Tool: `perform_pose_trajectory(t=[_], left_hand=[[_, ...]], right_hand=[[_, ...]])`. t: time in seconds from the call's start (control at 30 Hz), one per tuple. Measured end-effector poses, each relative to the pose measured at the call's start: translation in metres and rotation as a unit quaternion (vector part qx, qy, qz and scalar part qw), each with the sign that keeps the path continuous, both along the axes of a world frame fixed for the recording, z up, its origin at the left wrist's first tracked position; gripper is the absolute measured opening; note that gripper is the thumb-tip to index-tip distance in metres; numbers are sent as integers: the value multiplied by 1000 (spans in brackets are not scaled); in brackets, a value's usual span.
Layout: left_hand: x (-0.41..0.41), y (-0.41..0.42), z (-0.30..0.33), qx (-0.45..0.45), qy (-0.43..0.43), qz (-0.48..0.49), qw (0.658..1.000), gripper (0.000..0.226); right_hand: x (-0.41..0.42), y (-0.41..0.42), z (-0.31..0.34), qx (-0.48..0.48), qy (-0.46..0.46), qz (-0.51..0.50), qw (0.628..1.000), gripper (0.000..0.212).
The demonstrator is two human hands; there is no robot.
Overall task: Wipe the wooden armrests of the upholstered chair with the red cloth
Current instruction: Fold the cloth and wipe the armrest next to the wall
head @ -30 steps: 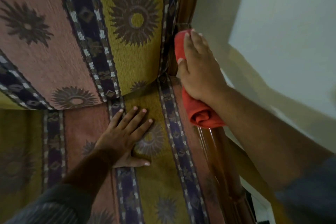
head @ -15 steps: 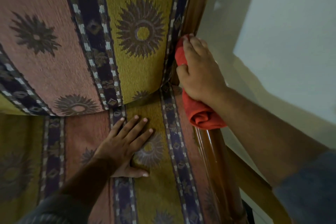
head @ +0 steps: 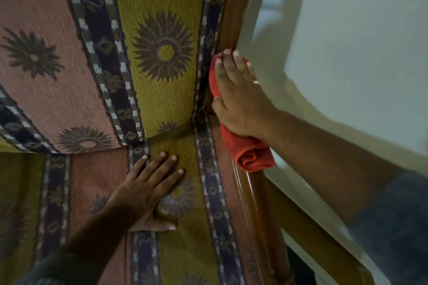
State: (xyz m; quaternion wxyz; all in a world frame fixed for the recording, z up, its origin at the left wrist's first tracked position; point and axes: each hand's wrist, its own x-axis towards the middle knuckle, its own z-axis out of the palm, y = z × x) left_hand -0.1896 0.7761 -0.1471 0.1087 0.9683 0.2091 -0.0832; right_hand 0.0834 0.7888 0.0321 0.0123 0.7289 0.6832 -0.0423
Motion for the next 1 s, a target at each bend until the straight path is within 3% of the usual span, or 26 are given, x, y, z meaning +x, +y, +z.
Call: perform_pose_trajectory(t=[0.2, 0.43, 0.67, 0.83, 1.0], left_hand=[[0, 2, -1, 23, 9, -2, 1000, 125], [0, 0, -1, 18, 6, -1, 1000, 125], [-2, 1, -8, 30, 7, 0, 1000, 125], [-1, 1, -4, 26, 8, 0, 1000, 125], [-1, 1, -6, 28, 12, 0, 1000, 125]], right_hand=[[-1, -16, -2, 15, 67, -9, 998, 69], [0, -14, 1, -3, -46, 22, 999, 72], [2, 6, -7, 38, 77, -21, 996, 70], [-1, -13, -10, 47, 166, -144, 974, 69], [-2, 0, -8, 28, 60, -68, 996, 70]])
